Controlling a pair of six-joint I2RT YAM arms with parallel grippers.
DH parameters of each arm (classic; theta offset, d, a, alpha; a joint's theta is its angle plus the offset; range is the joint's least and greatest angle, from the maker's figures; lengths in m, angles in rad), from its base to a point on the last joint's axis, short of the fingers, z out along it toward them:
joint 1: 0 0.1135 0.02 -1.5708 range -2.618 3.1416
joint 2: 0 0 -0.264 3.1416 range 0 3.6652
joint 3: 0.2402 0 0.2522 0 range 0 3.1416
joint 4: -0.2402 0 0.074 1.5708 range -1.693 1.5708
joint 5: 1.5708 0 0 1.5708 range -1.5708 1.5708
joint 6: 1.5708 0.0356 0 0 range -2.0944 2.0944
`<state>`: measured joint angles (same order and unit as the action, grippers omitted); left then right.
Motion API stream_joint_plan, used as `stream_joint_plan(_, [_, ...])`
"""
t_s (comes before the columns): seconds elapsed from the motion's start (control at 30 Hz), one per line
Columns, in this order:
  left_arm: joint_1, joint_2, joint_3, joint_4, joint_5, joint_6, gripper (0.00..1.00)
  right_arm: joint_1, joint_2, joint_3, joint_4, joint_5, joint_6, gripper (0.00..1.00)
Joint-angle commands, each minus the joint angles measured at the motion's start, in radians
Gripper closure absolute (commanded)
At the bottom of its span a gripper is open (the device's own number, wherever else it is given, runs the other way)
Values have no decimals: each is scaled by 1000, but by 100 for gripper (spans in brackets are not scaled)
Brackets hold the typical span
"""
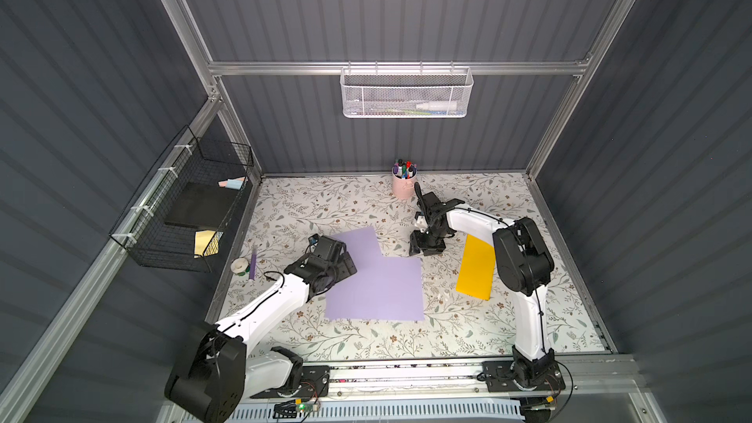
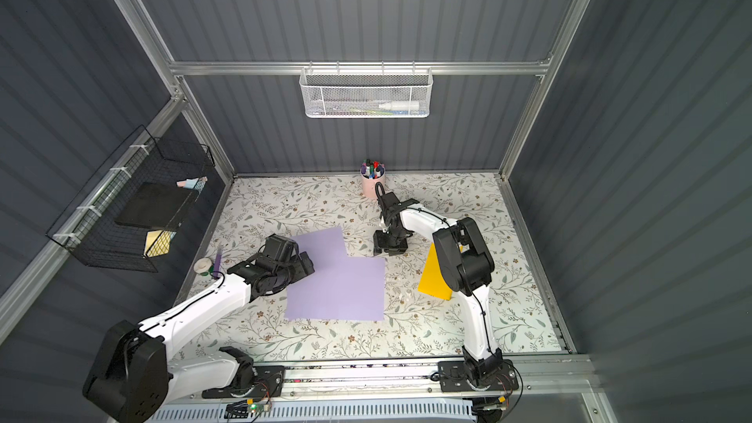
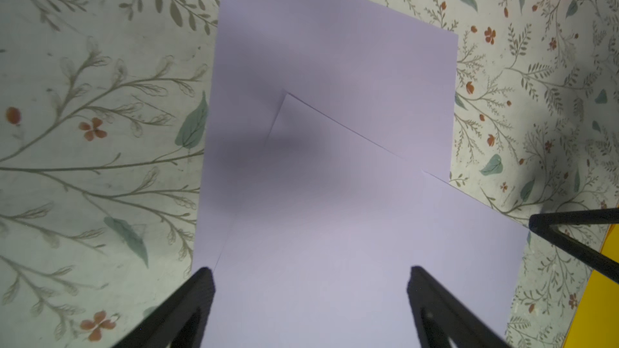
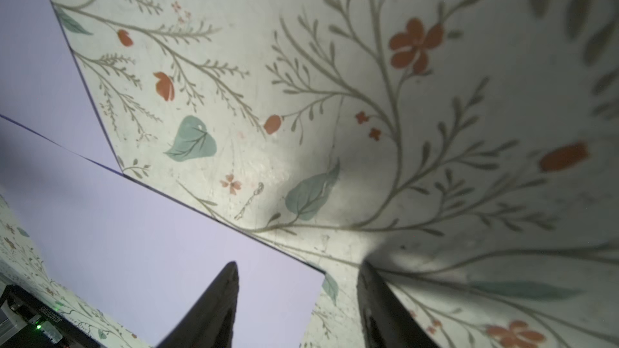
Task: Fold the rectangular paper in half along the long edge
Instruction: Adjust the paper at the center of the board.
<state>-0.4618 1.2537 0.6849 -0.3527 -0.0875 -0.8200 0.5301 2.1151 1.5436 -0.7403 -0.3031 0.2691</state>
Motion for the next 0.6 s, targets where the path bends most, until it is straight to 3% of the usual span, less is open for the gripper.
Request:
stream_joint_plan(0.0, [8,41,25,51,87,22,23,2,5,-54,-17,-23,11,43])
stream_joint_plan(0.07, [8,65,39,58,106,27,38,2,5,-80,10,-79,22,42])
stream_joint_plan(0.2, [8,110,56,79,154,39,60,2,12,-117,46,-134,39,42])
stream_joint_plan(0.4, [8,205,71,92,173,74,77,7,17,-139,76,-198,53,42])
stream_joint_plan(0.57, [8,277,66,103,189,79,85,9,13,-155,100,-235,60,42])
